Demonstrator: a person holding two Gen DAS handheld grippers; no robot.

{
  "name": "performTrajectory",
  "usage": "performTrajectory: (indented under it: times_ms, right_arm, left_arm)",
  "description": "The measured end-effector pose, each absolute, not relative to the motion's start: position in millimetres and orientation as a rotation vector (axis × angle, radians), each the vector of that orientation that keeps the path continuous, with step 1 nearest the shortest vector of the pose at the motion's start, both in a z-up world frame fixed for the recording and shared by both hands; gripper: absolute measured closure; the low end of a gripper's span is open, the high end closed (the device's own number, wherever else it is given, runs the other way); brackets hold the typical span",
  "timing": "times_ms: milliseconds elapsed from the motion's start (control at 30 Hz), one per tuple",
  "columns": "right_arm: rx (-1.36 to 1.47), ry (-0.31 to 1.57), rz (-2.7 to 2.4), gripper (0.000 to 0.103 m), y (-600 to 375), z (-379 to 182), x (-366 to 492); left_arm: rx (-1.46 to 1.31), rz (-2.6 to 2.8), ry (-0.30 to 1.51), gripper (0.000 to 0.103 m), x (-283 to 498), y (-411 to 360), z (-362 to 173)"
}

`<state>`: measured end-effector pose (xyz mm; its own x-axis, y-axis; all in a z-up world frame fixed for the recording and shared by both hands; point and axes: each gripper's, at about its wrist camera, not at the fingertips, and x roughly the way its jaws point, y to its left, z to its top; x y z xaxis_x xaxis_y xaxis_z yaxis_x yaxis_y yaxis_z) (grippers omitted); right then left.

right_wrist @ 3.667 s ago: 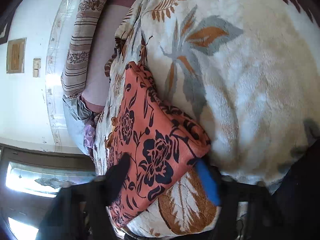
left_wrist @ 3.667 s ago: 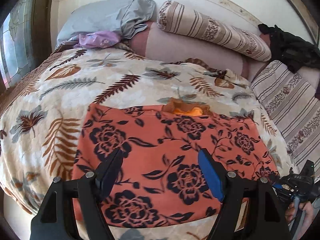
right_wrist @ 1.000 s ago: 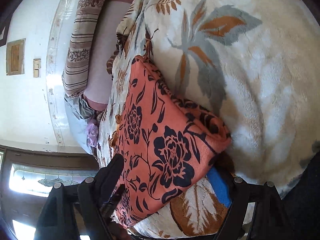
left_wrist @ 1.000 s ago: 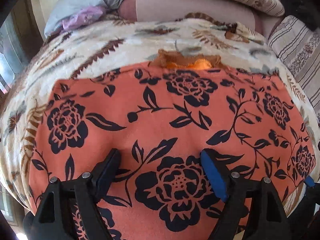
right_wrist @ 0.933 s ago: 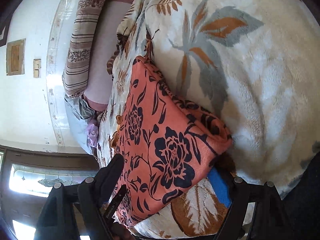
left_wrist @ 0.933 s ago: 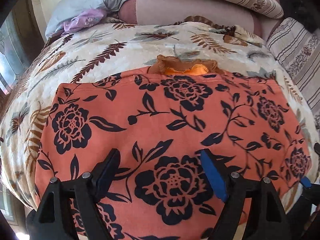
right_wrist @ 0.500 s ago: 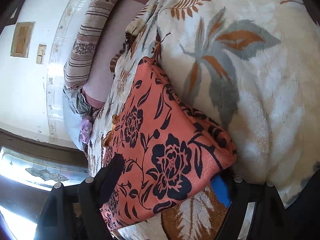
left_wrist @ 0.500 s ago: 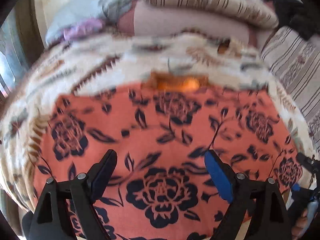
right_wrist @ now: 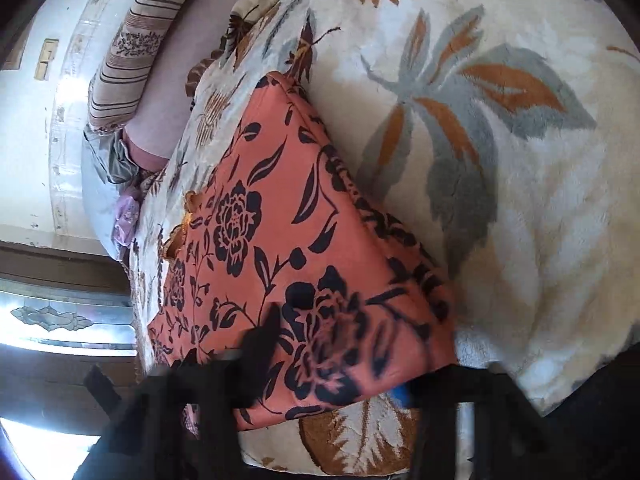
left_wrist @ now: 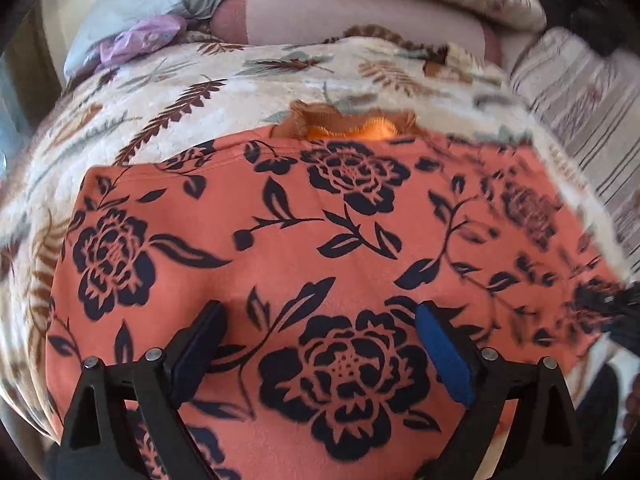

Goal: Fold small clothes

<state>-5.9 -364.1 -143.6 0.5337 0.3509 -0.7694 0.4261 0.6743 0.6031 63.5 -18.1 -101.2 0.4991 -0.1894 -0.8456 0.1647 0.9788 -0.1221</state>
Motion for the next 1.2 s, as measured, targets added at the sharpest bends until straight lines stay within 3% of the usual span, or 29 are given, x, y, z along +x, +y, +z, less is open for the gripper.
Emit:
performTrajectory:
  times_ms: [133,300,400,567,867,1100,1133,1200]
  right_arm:
    - [0.561,0.907,-0.073,0.093,-307.9,-67.5,0.3]
    - [0.242,0.741,0.122,0.093,-176.9,4.8,6.6]
    - [0.107,0.783,0.249,0.093,-102.7,-20.0,4.4]
    - [0.209,1.113,0.323,0.093,-65.0,-139.8,36.7]
    - [0.201,0.971,0.377,0.093,-74.0,-91.7,25.2]
    - [0.190,0.960,0.388,0.093,-80.1,-102.7,11.7]
    - [0.187,0.952,0.390,0.093,-81.5,-100.0,9.9]
    - [0.174,0.933,0.401,0.093,-82.6,-93.5,6.9]
  left_arm:
    - [-0.252,-0.145,0.852,0.008,35.6,43.7,-62.0]
    - [-0.447,-0.019,0.803,0.008,21.6,134.3,-49.3]
    - [-0.532,0.052,0.791,0.008,8.3,179.4,-53.0]
    - [-0.646,0.031,0.850,0.008,-1.9,210.5,-66.7]
    - [-0.746,-0.315,0.907,0.008,62.5,146.8,-47.1]
    - [-0.699,-0.336,1.172,0.009,145.0,79.9,-82.2]
    - [-0.686,-0.337,1.199,0.016,150.8,72.5,-87.1]
    - [-0.667,-0.383,1.206,0.064,157.2,59.5,-87.1]
